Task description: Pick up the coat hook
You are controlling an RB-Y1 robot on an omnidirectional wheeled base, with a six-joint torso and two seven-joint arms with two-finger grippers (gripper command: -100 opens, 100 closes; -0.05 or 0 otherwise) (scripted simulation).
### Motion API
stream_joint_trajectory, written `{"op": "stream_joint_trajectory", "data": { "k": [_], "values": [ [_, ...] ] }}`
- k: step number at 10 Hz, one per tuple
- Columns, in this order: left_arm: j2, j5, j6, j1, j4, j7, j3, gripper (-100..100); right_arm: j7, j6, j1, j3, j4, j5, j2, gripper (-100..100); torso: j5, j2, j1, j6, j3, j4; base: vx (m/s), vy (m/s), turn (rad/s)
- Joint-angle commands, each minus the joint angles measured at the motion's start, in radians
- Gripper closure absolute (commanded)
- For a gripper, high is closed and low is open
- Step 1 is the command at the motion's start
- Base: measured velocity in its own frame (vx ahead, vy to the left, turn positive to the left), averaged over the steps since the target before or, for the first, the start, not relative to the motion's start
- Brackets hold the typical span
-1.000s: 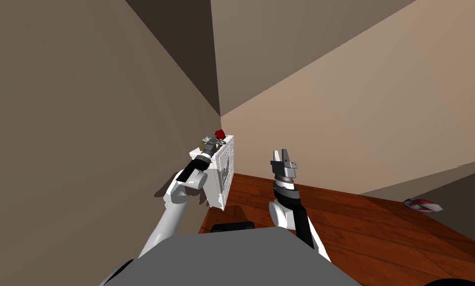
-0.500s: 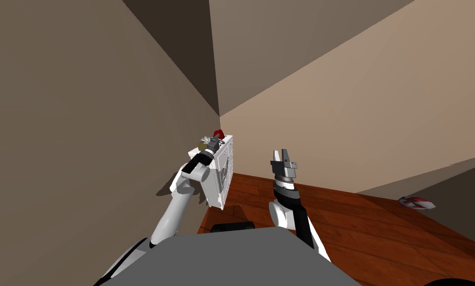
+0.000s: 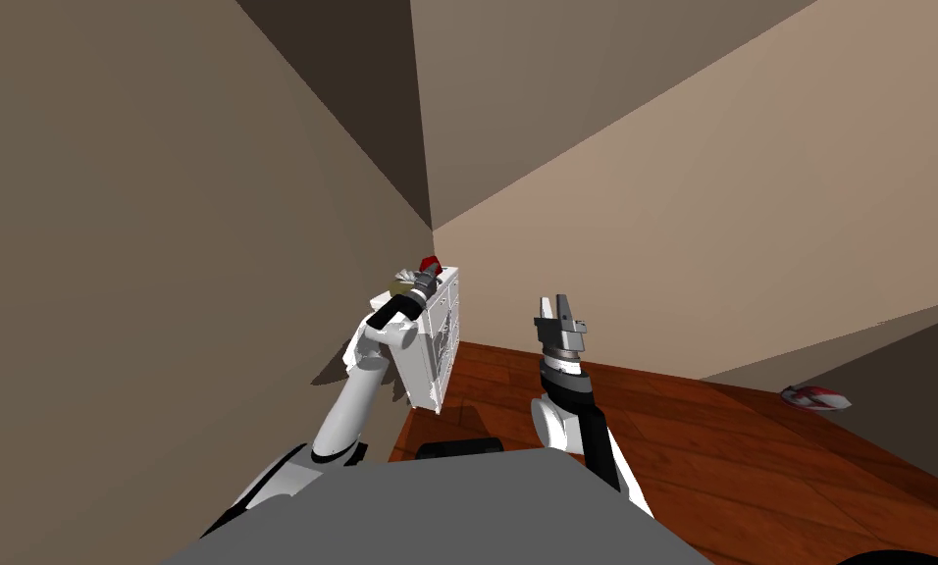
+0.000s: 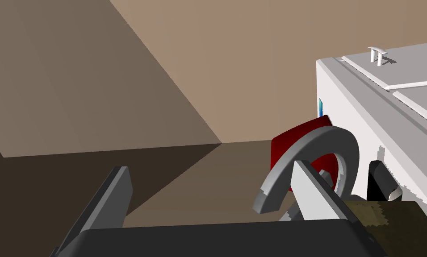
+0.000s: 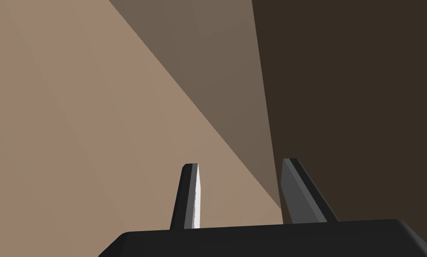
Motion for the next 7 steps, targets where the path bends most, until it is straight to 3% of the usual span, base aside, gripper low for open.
{"op": "stream_joint_trajectory", "data": {
  "k": [1, 2, 3, 5, 6, 7],
  "values": [
    [0.002, 0.004, 0.05, -0.045, 0.012, 0.007, 0.003, -100, 0.0, 0.0, 0.0, 0.0, 0.0, 0.0, 0.0, 0, 0.0, 0.0, 0.0, 0.0, 0.0, 0.0, -0.014, -0.02, -0.012],
    [0.002, 0.004, 0.072, -0.045, 0.012, 0.007, 0.003, -100, 0.0, 0.0, 0.0, 0.0, 0.0, 0.0, 0.0, 0, 0.0, 0.0, 0.0, 0.0, 0.0, 0.0, -0.006, -0.01, 0.0],
    [0.004, 0.011, 0.105, -0.091, 0.037, 0.018, 0.007, -100, 0.0, 0.0, 0.0, 0.0, 0.0, 0.0, 0.0, 0, 0.0, 0.0, 0.0, 0.0, 0.0, 0.0, -0.013, -0.014, -0.014],
    [0.004, 0.011, 0.153, -0.107, 0.037, 0.018, 0.007, -100, 0.0, 0.0, 0.0, 0.0, 0.0, 0.0, 0.0, 0, 0.0, 0.0, 0.0, 0.0, 0.0, 0.0, -0.011, -0.008, -0.006],
    [0.005, 0.018, 0.186, -0.154, 0.061, 0.03, 0.011, -100, 0.0, 0.0, 0.0, 0.0, 0.0, 0.0, 0.0, 0, 0.0, 0.0, 0.001, 0.0, 0.0, 0.0, -0.012, -0.008, -0.013],
    [0.005, 0.018, 0.214, -0.169, 0.061, 0.03, 0.011, -100, 0.0, 0.0, 0.0, 0.0, 0.0, 0.0, 0.0, 0, 0.0, 0.0, 0.001, 0.0, 0.0, 0.0, -0.015, -0.008, -0.014]
  ]
}}
